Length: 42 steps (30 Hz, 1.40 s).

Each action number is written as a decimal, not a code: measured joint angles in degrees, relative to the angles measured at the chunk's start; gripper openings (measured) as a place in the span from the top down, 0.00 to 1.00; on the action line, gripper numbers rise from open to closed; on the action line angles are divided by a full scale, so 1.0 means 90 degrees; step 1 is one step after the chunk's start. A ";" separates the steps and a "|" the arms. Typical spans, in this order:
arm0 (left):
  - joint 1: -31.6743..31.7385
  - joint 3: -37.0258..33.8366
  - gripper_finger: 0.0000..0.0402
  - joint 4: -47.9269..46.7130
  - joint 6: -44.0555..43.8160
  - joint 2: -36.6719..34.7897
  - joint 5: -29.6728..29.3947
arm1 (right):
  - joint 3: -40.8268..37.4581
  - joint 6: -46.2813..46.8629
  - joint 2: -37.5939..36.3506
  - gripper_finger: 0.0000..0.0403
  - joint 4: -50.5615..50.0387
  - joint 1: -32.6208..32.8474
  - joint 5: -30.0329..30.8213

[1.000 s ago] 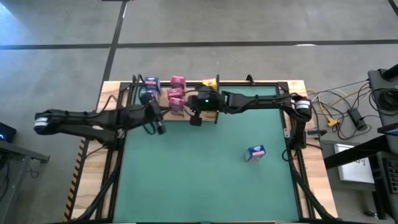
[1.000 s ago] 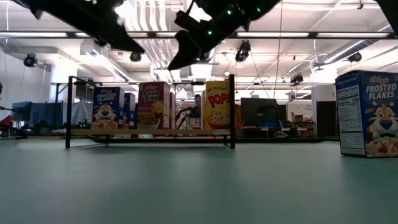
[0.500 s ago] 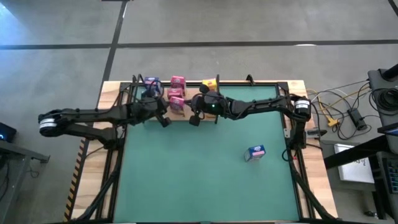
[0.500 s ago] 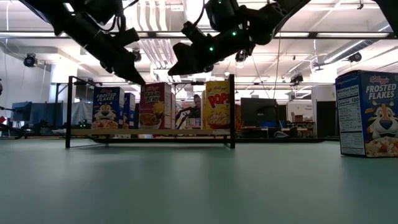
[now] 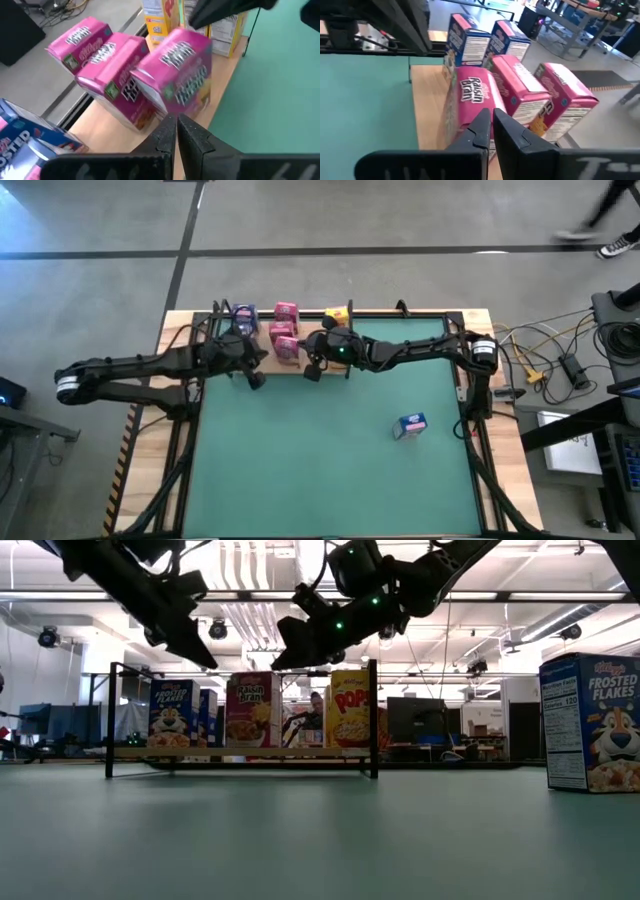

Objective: Stack cereal on shelf
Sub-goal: Put the pink cereal box on the shelf

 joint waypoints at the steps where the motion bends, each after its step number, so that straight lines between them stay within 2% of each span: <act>1: 0.0006 -0.0037 1.00 0.0036 0.0000 -0.0003 -0.0010 | 0.0000 0.0030 0.0004 0.98 0.0000 -0.0001 0.0064; 8: 0.0044 -0.0202 1.00 0.0428 0.0337 0.0381 -0.0984 | -0.0011 0.0157 0.0004 0.98 -0.0042 -0.0001 0.0225; 15: 0.0061 -0.0274 1.00 0.1352 0.0805 0.1098 -0.1004 | -0.0017 0.0241 -0.0020 0.98 -0.0254 0.0003 0.0437; 23: 0.0063 -0.0104 1.00 0.1343 0.0830 0.1487 -0.0995 | -0.0027 0.0361 -0.0032 0.98 -0.0556 0.0013 0.0555; 29: 0.0044 0.0220 1.00 0.0508 0.0556 0.1345 -0.0095 | -0.0047 0.0363 -0.0032 0.98 -0.0525 0.0011 0.0475; 35: 0.0011 0.0442 1.00 -0.0662 -0.0200 0.1101 -0.0145 | -0.0049 0.0550 -0.0027 0.98 -0.0459 0.0018 0.0134; 42: -0.0024 0.0429 1.00 -0.0974 -0.0350 0.0833 -0.0125 | -0.0046 0.0529 -0.0038 0.98 -0.0504 0.0016 0.0162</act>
